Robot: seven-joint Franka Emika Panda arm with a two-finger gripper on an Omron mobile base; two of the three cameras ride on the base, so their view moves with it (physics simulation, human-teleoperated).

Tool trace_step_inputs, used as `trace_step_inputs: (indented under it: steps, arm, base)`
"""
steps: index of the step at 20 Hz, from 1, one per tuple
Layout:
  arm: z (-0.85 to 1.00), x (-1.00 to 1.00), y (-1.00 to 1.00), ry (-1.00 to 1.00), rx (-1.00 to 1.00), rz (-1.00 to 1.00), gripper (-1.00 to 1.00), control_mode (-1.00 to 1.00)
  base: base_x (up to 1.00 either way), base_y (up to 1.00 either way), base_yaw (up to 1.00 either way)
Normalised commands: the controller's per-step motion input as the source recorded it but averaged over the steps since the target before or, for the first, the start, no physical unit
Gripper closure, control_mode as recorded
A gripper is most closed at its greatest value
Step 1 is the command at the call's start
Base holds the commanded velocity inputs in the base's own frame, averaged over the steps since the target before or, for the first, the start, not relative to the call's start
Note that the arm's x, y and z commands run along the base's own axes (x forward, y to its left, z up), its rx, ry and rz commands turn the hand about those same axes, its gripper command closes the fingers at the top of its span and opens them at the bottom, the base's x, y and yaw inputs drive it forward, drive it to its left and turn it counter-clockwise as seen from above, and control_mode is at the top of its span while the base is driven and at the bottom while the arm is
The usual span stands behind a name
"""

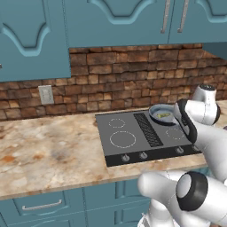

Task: Pick up the butter stick and place it in the pan. Then turn on the burner for the pan.

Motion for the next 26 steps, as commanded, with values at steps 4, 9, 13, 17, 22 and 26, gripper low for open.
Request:
trace_step_inputs:
  steps: [4,9,13,17,22,26]
  arm:
    - [-0.1,0.0,0.0,0.12,0.0,0.09,-1.0,-1.0]
    - [-0.16,0.0,0.0,0.12,0.0,0.12,-1.0,-1.0]
    - [-0.16,0.0,0.0,0.09,0.0,0.18,-1.0,-1.0]
    - [-0.16,0.0,0.0,0.03,0.0,0.24,-1.0,-1.0]
    - [-0.17,0.0,0.0,0.0,0.01,0.28,-1.0,-1.0]
    - [-0.17,0.0,0.0,0.0,0.03,0.28,-1.0,-1.0]
  base:
    - [0.0,0.0,0.0]
    - [0.0,0.0,0.0]
    - [0.0,0.0,0.0]
    - [0.0,0.0,0.0]
    - [0.0,0.0,0.0]
    - [0.0,0.0,0.0]
